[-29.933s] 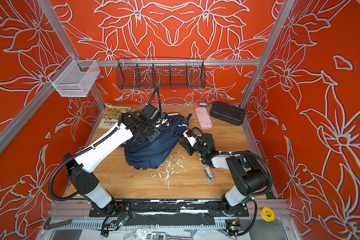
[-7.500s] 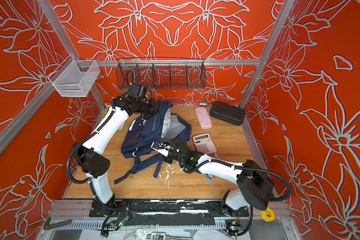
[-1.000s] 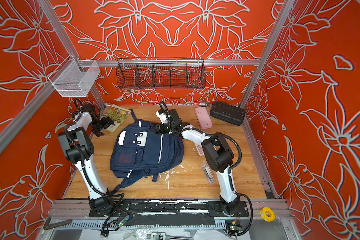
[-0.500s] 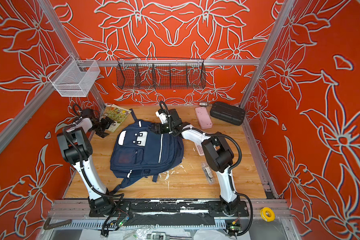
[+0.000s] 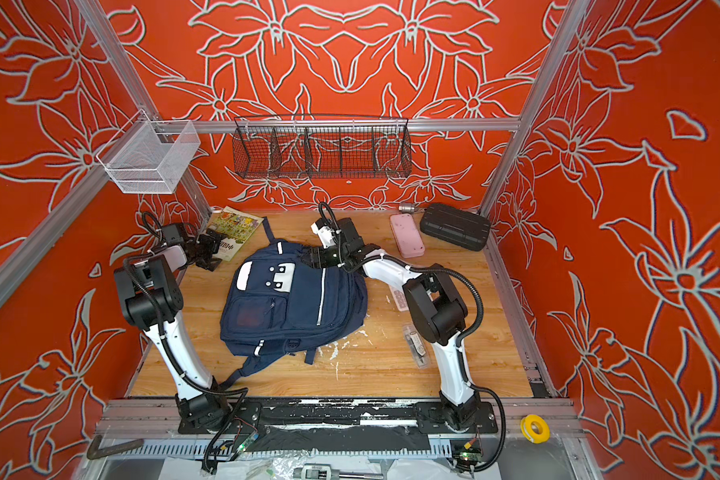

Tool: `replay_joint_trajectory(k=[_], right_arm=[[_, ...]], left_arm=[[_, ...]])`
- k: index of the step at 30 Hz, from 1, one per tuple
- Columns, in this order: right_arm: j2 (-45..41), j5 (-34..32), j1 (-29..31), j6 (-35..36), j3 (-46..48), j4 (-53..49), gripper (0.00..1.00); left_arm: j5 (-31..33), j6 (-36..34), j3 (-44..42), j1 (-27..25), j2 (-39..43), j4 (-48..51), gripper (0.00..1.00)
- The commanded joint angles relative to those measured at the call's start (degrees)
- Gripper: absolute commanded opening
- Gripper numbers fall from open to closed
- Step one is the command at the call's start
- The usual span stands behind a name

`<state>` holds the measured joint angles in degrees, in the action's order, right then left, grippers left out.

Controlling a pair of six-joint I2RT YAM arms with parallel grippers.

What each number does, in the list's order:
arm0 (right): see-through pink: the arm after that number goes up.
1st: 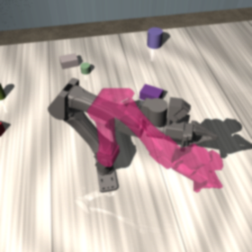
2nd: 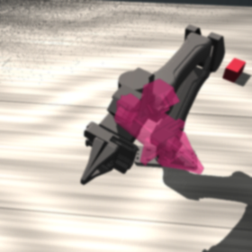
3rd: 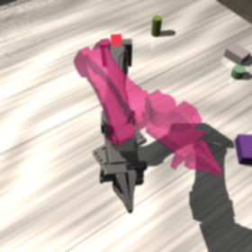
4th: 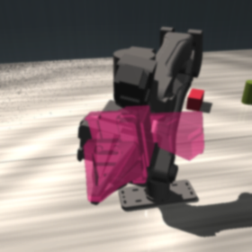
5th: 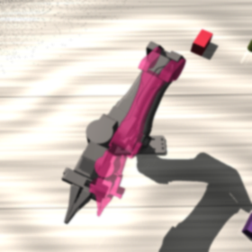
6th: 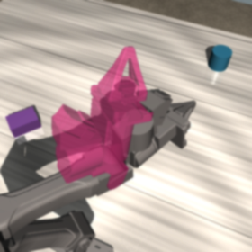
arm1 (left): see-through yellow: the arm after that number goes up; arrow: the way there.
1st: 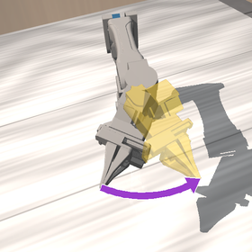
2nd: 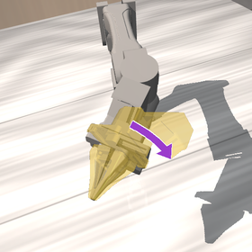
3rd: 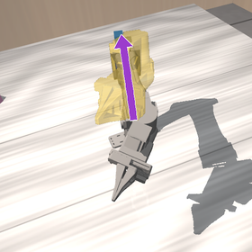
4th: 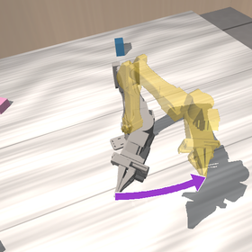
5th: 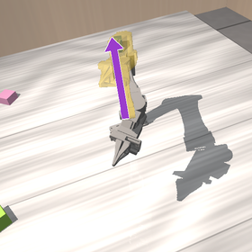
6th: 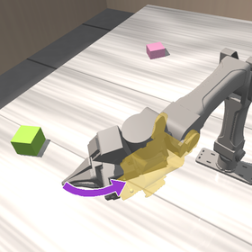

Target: Pack the student bag

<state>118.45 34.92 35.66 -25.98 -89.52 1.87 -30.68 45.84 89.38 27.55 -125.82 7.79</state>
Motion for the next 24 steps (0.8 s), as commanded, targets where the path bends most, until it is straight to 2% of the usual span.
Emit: replay_joint_trajectory(k=[1, 3, 6, 10, 19, 24], right_arm=[[1.1, 0.5, 0.1, 0.3, -2.3, -0.9, 0.49], [1.7, 0.6, 0.1, 0.2, -2.7, -1.0, 0.49], [2.2, 1.3, 0.2, -0.6, -2.9, 0.7, 0.49], [2.5, 2.2, 0.3, -2.0, -2.2, 3.6, 0.48], [2.4, 2.6, 0.7, -2.4, -0.5, 4.1, 0.47], [2.6, 2.5, 0.8, -2.0, -0.9, 3.8, 0.47]], left_arm=[[0.0, -4.8, 0.7, -1.6, -2.8, 8.5, 0.96], [0.3, -8.0, 0.0, -2.8, -0.2, 11.1, 0.94], [4.7, -13.4, -0.4, -4.3, 4.5, 14.5, 0.92], [10.7, -18.6, 4.0, -5.6, 6.4, 18.0, 0.92], [15.7, -21.4, 22.5, -6.4, -7.4, 22.8, 0.91], [18.9, -21.7, 43.4, -6.6, -21.4, 38.3, 0.93]])
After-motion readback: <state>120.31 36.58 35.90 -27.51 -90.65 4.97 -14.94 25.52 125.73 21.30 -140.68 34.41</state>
